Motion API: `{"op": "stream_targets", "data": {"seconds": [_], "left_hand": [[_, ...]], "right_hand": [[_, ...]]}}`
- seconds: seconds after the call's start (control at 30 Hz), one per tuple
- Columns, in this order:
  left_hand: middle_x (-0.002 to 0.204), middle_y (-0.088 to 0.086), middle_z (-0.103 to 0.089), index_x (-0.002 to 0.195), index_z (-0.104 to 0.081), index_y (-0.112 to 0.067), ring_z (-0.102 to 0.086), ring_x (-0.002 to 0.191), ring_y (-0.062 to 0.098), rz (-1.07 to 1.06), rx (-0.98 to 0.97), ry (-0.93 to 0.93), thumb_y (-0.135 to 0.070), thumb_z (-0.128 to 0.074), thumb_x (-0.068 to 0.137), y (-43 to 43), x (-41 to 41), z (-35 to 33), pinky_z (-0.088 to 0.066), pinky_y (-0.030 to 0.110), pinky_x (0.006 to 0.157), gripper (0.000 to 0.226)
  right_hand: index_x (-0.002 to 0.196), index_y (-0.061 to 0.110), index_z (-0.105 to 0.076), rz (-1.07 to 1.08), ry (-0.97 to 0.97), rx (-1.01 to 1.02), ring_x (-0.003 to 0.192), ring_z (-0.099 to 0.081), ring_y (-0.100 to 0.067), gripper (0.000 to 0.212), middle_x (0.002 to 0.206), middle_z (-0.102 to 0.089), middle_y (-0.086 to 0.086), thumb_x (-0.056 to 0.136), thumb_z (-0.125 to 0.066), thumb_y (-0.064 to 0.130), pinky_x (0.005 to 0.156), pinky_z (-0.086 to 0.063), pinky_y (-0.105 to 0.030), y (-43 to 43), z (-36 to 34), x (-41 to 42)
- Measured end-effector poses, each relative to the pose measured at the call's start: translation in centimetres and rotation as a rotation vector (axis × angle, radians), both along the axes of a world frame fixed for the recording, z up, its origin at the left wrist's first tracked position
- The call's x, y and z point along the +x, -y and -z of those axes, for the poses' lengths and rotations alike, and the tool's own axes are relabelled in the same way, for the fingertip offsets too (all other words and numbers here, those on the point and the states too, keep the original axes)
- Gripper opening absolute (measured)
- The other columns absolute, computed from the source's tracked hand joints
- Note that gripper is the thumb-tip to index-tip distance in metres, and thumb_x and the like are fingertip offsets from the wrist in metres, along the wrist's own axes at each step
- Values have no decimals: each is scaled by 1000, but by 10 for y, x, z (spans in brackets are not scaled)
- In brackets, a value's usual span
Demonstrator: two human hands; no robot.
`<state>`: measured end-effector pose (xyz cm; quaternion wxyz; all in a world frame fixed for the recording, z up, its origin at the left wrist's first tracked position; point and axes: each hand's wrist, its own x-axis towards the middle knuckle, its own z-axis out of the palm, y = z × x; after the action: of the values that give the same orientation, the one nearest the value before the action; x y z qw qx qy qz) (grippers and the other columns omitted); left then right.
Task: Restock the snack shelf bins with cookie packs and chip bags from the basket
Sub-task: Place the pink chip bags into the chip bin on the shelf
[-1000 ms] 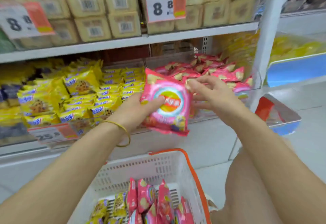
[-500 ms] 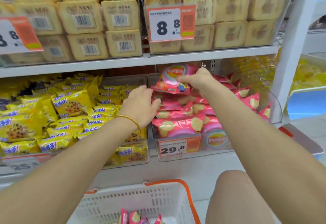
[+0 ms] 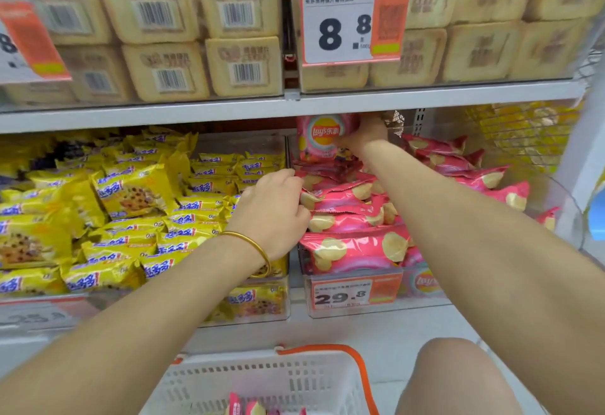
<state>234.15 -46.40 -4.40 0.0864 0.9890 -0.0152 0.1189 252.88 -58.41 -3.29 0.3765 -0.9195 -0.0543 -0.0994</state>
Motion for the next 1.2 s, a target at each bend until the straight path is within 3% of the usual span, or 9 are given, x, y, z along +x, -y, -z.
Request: {"op": "stream_targets", "data": {"seconds": [0.5, 0.6, 0.73, 0.83, 0.9, 1.0, 1.07, 1.13, 1.2], "left_hand": [[155, 2, -21, 140, -40, -14, -17, 143, 17, 11, -2, -32, -30, -35, 99, -3, -5, 3, -23, 42, 111, 44], [154, 0, -24, 138, -43, -15, -18, 142, 16, 36, -39, 15, -32, -35, 99, -3, -16, 2, -22, 41, 111, 43], [144, 0, -41, 131, -51, -17, -31, 134, 18, 151, -140, 221, -32, -39, 96, -12, -44, 8, -25, 35, 109, 40], [122, 4, -59, 115, -62, -12, -49, 116, 19, 299, -208, 344, -29, -39, 88, -21, -83, 17, -29, 25, 99, 39], [111, 3, -63, 108, -63, -10, -52, 107, 17, 355, -214, 266, -24, -41, 87, -30, -113, 35, -33, 24, 94, 34], [103, 2, -65, 101, -65, -13, -55, 98, 22, 349, -129, 15, -29, -37, 83, -52, -148, 76, -36, 29, 88, 37], [102, 2, -66, 99, -66, -16, -56, 98, 24, 287, -95, -159, -36, -32, 80, -68, -161, 107, -36, 30, 87, 44], [105, 3, -66, 100, -68, -15, -57, 103, 24, 198, -122, -267, -32, -35, 81, -82, -169, 129, -36, 29, 92, 42], [110, 3, -65, 104, -68, -14, -56, 109, 24, 129, -146, -324, -24, -41, 86, -93, -172, 141, -36, 33, 99, 33]], "right_hand": [[127, 5, -47, 27, -52, -150, 119, -54, -23, 61, 129, -55, -11, 81, -73, 35, 92, -44, -26, -7, -4, -30], [120, 8, -54, 30, -12, -116, 111, -58, -23, 51, 120, -61, -10, 80, -73, 34, 76, -41, -22, -8, -3, -41], [109, 6, -50, 36, 61, 34, 94, -53, -20, 35, 90, -53, -4, 82, -71, 14, 71, -39, -27, 11, -9, -83], [120, 9, -53, -145, 114, 178, 93, -62, -17, 41, 98, -62, -4, 81, -67, 6, 83, -52, -35, 26, -12, -155], [112, 12, -59, -358, 53, 221, 82, -65, -16, 34, 91, -65, -4, 81, -65, -1, 79, -56, -33, 25, -1, -213], [107, 7, -65, -636, -105, 21, 82, -65, -17, 30, 91, -68, -7, 80, -64, -4, 76, -53, -31, 1, 40, -271], [110, 7, -65, -759, -267, -267, 87, -63, -15, 29, 97, -69, -6, 82, -61, 1, 75, -47, -23, -25, 85, -283], [117, 7, -62, -820, -464, -551, 97, -63, -20, 30, 109, -68, -8, 87, -57, 6, 69, -39, -17, -47, 140, -278], [121, 3, -59, -827, -583, -741, 94, -61, -25, 31, 118, -64, -14, 92, -53, 12, 75, -42, -24, -57, 196, -270]]}}
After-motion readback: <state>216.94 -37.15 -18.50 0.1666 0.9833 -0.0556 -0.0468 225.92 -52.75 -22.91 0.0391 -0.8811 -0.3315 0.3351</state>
